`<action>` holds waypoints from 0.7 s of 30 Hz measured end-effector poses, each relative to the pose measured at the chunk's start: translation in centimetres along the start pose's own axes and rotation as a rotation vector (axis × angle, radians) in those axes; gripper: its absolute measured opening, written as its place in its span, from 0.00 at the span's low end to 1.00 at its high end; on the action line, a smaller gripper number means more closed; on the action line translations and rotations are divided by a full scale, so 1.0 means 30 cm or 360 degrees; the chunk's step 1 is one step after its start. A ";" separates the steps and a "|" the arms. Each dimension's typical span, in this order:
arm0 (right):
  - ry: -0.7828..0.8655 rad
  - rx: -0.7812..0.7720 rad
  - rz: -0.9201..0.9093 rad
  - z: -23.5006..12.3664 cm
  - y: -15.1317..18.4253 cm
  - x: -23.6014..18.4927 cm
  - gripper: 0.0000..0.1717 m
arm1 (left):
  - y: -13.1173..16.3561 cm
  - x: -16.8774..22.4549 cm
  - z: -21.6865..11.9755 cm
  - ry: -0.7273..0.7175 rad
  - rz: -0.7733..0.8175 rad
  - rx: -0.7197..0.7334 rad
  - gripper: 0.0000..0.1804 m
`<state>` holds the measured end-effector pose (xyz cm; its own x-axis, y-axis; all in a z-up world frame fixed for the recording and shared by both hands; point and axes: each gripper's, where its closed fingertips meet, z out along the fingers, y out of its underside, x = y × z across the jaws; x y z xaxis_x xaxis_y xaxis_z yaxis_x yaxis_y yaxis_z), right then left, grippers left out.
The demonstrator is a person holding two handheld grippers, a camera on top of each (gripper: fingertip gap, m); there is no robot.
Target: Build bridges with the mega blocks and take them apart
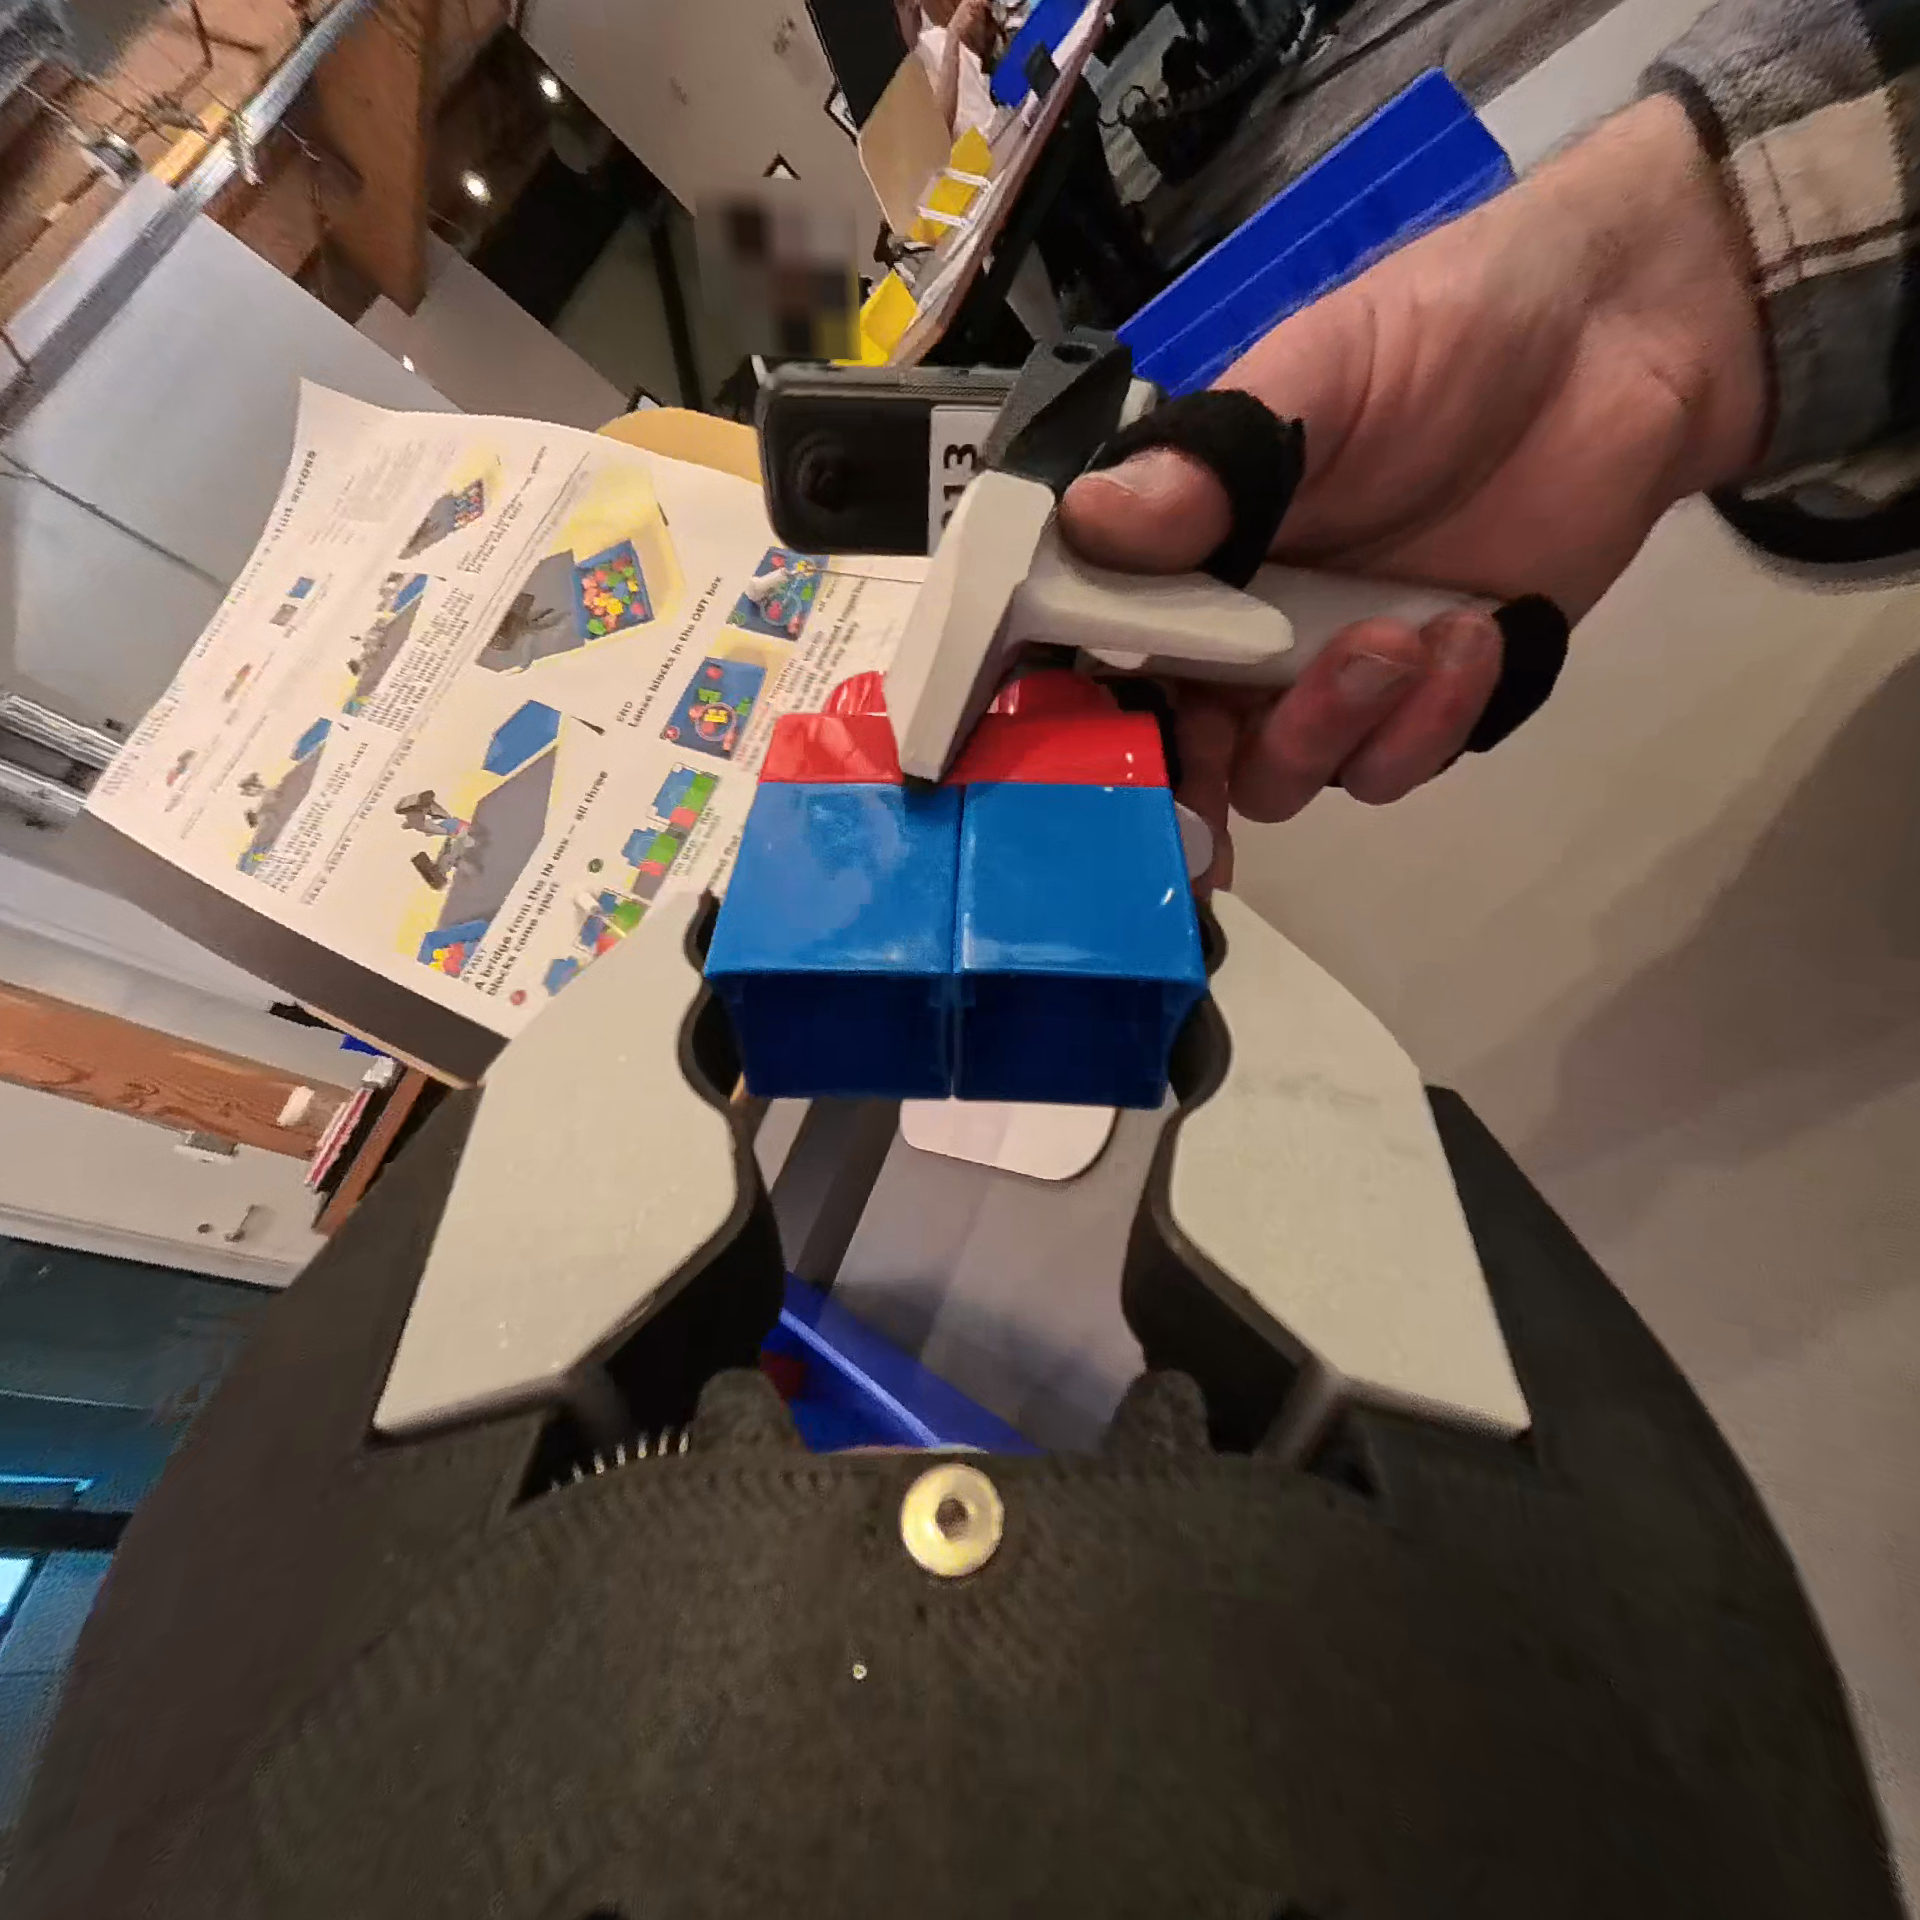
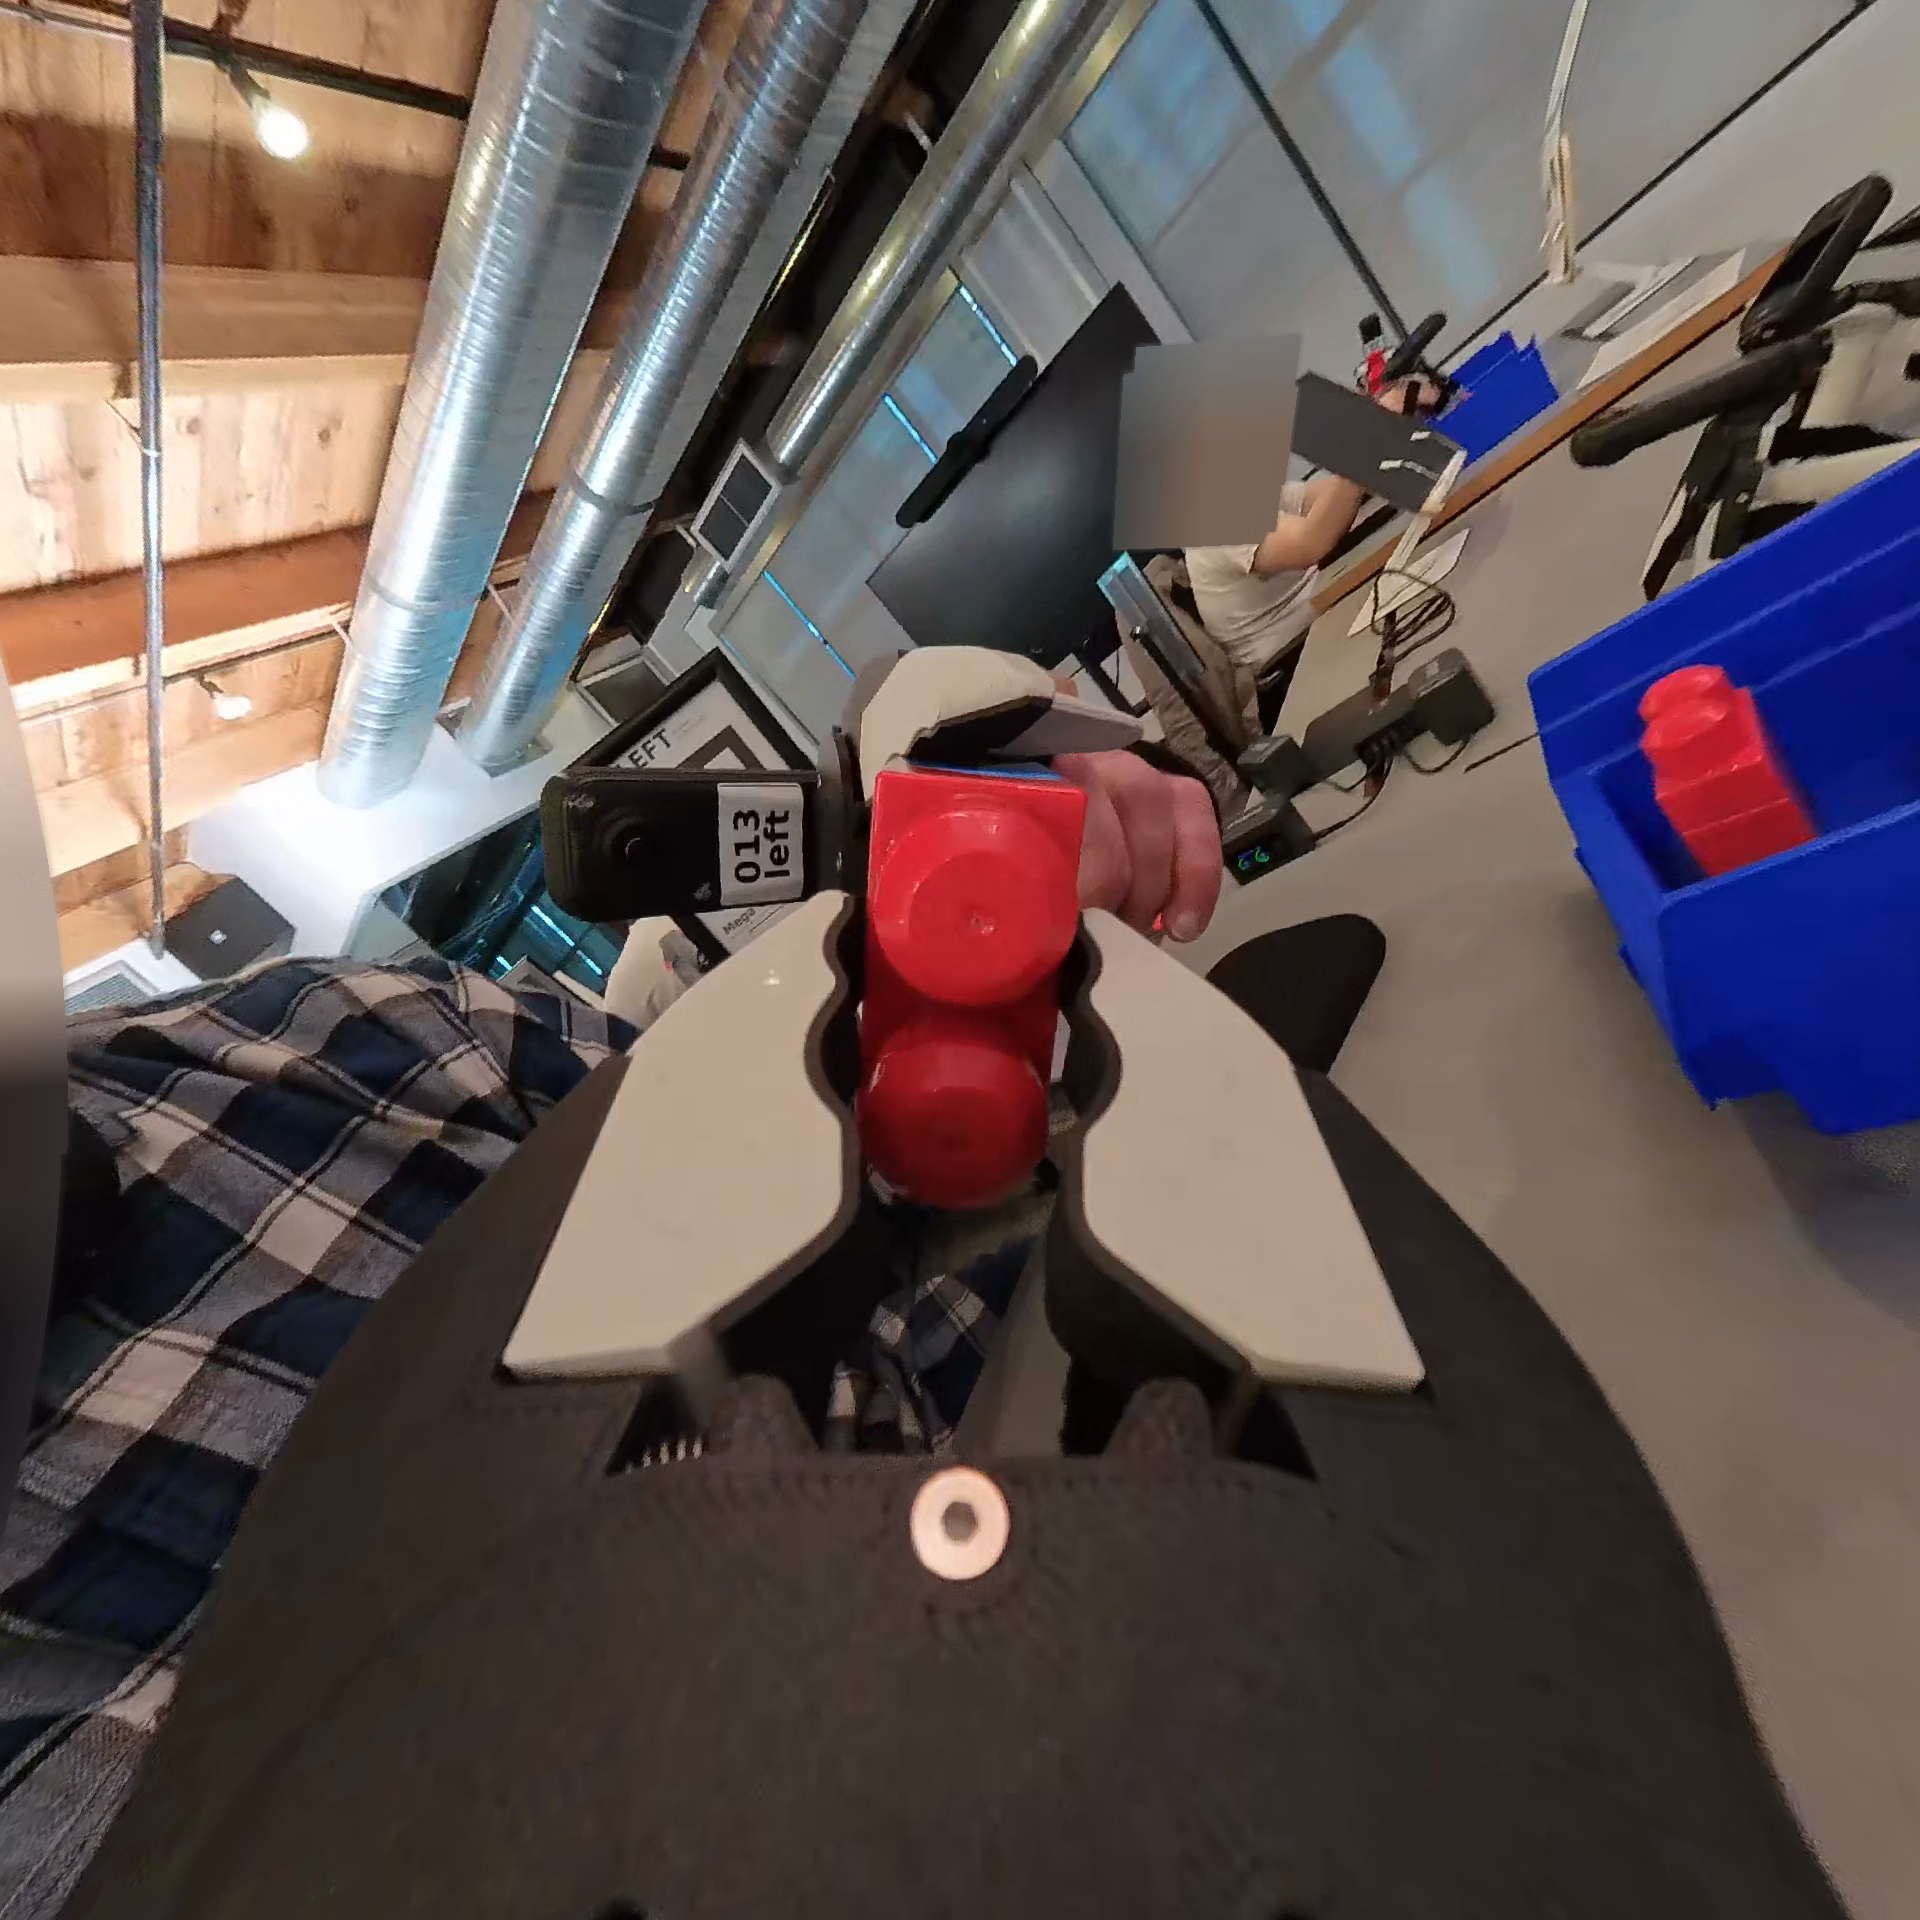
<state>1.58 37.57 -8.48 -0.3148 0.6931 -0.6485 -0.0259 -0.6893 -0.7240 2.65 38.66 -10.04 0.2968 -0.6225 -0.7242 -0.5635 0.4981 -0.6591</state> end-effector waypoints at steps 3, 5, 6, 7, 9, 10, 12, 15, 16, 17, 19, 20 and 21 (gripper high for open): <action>-0.0008 -0.0044 0.0005 -0.004 0.020 0.000 0.21 | 0.002 0.019 -0.002 0.0027 -0.0012 0.0000 0.45; -0.0020 -0.0070 0.0030 -0.008 0.034 0.004 0.21 | 0.006 0.032 -0.003 0.0043 -0.0014 -0.0009 0.45; -0.0025 -0.0084 0.0045 -0.010 0.042 0.006 0.21 | 0.008 0.039 -0.003 0.0060 -0.0026 -0.0013 0.45; -0.0022 -0.0093 0.0053 -0.011 0.049 0.010 0.21 | 0.012 0.046 -0.003 0.0067 -0.0027 -0.0012 0.45; -0.0018 -0.0116 0.0077 -0.015 0.062 0.018 0.21 | 0.022 0.058 0.000 0.0083 -0.0047 -0.0017 0.45; -0.0011 -0.0125 0.0074 -0.018 0.066 0.022 0.21 | 0.026 0.064 0.002 0.0088 -0.0052 -0.0020 0.45; -0.0006 -0.0129 0.0084 -0.020 0.073 0.026 0.21 | 0.033 0.069 0.004 0.0093 -0.0043 -0.0024 0.45; -0.0027 -0.0172 0.0109 -0.023 0.093 0.026 0.21 | 0.028 0.086 0.005 0.0143 -0.0033 0.0019 0.47; -0.0045 -0.0174 0.0129 -0.022 0.098 0.025 0.21 | 0.018 0.093 0.002 0.0167 -0.0038 0.0062 0.47; -0.0038 -0.0172 0.0133 -0.021 0.101 0.027 0.21 | 0.020 0.095 0.002 0.0181 -0.0037 0.0057 0.48; -0.0034 -0.0194 0.0120 -0.018 0.105 0.020 0.21 | 0.028 0.101 0.006 0.0182 0.0012 0.0017 0.52; -0.0040 -0.0204 0.0117 -0.014 0.105 0.013 0.21 | 0.020 0.110 0.006 0.0204 0.0019 0.0033 0.52; -0.0057 -0.0204 0.0112 -0.010 0.103 0.004 0.21 | 0.013 0.108 0.005 0.0196 0.0023 0.0048 0.54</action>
<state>1.75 35.60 -10.87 -0.3455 0.6346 -0.6914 0.1178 -0.7016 -0.7028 3.50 36.93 -12.66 0.1910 -0.6836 -0.7045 -0.5430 0.5243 -0.6559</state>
